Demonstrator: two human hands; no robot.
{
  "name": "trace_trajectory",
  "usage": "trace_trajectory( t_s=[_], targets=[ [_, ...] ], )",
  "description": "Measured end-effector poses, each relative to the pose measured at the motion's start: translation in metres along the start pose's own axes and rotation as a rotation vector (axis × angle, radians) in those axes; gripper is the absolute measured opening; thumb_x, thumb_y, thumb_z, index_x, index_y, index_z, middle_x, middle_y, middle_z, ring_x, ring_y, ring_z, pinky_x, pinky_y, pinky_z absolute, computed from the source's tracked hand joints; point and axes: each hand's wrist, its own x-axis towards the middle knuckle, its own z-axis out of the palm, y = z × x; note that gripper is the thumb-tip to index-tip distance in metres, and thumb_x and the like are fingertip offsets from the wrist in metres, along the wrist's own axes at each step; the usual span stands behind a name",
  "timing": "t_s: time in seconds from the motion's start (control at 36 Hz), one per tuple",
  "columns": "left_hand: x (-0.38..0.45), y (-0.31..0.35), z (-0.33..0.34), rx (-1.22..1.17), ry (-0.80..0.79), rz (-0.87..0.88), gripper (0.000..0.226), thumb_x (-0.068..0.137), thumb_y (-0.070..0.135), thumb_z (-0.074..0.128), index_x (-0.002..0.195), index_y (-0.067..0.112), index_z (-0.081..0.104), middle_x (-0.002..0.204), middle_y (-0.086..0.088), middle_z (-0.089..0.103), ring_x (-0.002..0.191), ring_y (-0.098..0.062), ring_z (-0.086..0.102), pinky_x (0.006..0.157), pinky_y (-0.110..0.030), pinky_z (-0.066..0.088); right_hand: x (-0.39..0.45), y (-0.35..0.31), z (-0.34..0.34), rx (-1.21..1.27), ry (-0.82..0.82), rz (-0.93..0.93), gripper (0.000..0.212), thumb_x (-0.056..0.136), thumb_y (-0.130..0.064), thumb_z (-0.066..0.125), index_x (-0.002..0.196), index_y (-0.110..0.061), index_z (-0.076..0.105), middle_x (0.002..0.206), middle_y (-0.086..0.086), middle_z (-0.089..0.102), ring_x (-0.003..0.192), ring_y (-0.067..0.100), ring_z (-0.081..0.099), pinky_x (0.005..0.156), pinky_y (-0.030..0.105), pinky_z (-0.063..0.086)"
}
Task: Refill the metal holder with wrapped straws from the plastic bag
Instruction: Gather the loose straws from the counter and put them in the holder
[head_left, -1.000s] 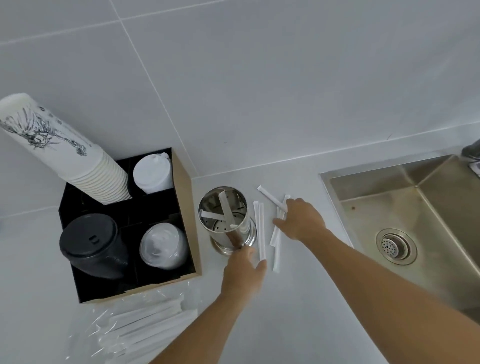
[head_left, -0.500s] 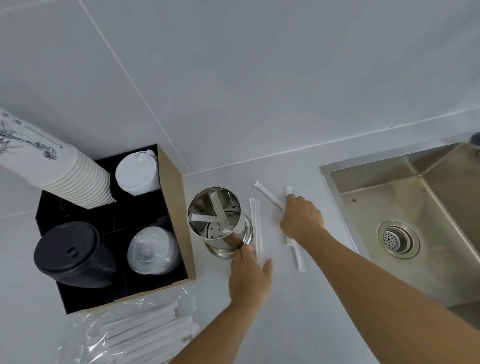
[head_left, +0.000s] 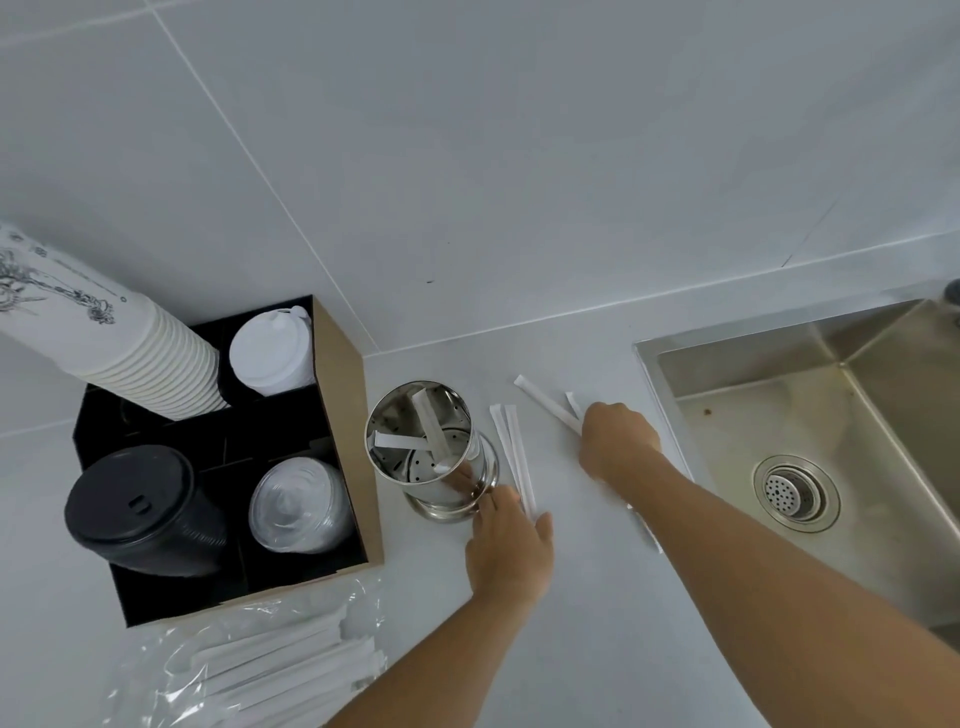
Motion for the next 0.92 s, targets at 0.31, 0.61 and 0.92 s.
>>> trace_trajectory(
  t_s=[0.31,0.61,0.92],
  targets=[
    [0.014,0.009,-0.007,0.183,-0.056,0.014,0.027,0.100,0.027,0.037,0.117,0.010,0.048,0.126,-0.006,0.053,0.117,-0.026,0.053,0.089,-0.037,0.044,-0.002,0.012,0.004,-0.010,-0.011,-0.083,0.016,0.082,-0.004,0.059,0.094,-0.011,0.051,0.087,0.003,0.056,0.081,0.024,0.058,0.064,0.029,0.043],
    [0.019,0.002,-0.005,-0.015,-0.122,-0.015,0.015,0.090,0.022,0.044,0.076,0.016,0.047,0.088,-0.002,0.057,0.089,-0.026,0.056,0.064,-0.030,0.037,-0.011,0.039,0.012,0.674,-0.212,-0.026,0.020,0.078,-0.003,0.054,0.095,-0.007,0.063,0.091,0.014,0.068,0.079,0.030,0.070,0.069,0.036,0.060],
    [0.008,-0.011,0.001,-0.342,-0.170,-0.024,0.019,0.074,0.024,0.052,0.065,0.009,0.060,0.070,-0.011,0.069,0.058,-0.018,0.056,0.055,-0.029,0.043,-0.023,0.033,0.026,1.028,-0.290,0.021,0.023,0.082,0.001,0.055,0.102,-0.009,0.060,0.095,0.018,0.068,0.084,0.032,0.071,0.078,0.045,0.060]
  ],
)
